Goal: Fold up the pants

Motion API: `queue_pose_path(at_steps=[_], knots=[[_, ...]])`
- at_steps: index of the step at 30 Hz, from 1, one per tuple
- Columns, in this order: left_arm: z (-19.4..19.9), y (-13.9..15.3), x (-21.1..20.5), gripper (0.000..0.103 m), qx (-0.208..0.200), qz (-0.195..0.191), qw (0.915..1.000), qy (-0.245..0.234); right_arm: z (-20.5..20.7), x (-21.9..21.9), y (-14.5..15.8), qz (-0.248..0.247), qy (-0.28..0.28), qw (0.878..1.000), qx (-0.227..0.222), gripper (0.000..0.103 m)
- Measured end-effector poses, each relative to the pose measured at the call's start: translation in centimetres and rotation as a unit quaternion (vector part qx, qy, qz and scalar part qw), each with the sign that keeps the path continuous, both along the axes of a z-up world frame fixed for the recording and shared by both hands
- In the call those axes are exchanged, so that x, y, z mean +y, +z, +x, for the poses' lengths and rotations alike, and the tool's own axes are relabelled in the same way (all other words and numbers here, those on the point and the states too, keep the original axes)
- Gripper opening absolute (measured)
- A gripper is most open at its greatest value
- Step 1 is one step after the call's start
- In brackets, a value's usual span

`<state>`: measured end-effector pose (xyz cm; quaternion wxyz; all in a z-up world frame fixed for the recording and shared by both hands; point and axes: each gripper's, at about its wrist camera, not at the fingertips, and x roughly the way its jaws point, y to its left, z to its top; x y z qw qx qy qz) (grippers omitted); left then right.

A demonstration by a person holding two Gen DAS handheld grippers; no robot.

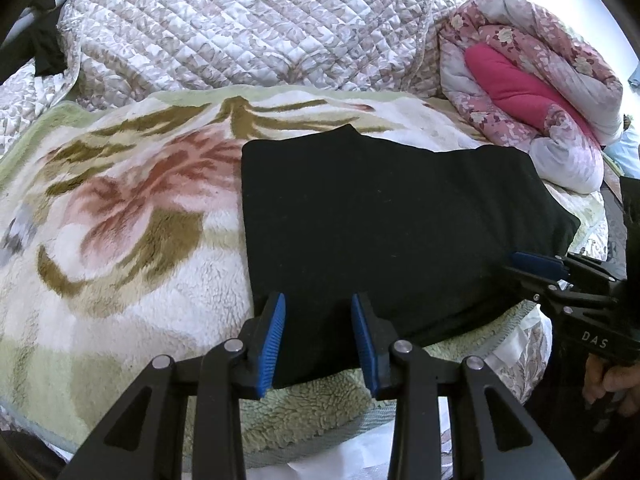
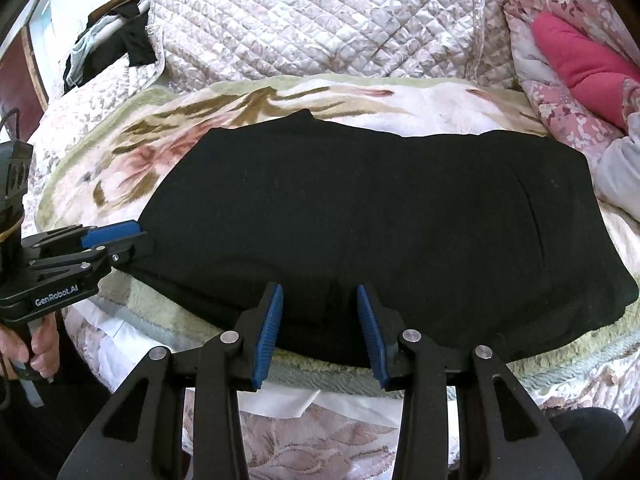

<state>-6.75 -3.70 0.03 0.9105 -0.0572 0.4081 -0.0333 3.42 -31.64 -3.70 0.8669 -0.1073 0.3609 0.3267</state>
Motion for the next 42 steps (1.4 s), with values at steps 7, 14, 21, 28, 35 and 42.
queue_pose_path(at_steps=[7, 14, 21, 28, 35, 42], knots=[[0.3, 0.1, -0.1, 0.037, 0.01, 0.004, 0.9999, 0.005, 0.9, -1.5, 0.4, 0.007, -0.025, 1.0, 0.012, 0.039], [0.4, 0.2, -0.2, 0.037, 0.011, 0.005, 0.9999, 0.006, 2.6, -3.8, 1.5, 0.007, -0.083, 0.996, 0.015, 0.039], [0.7, 0.9, -0.1, 0.037, 0.016, 0.005, 0.9998, 0.009, 1.9, -1.5, 3.4, 0.056, -0.016, 0.998, 0.016, 0.039], [1.2, 1.2, -0.3, 0.037, 0.015, -0.001, 0.9999, 0.001, 3.8, 1.0, 0.6, 0.042, 0.004, 0.997, 0.065, 0.032], [1.1, 0.4, -0.4, 0.037, 0.024, -0.008, 0.9997, 0.0, 7.9, -6.0, 2.0, 0.089, -0.113, 0.986, 0.088, 0.026], [1.1, 0.4, -0.3, 0.037, 0.024, -0.007, 0.9997, -0.001, 8.3, -12.4, 4.8, 0.139, -0.199, 0.967, 0.078, 0.028]])
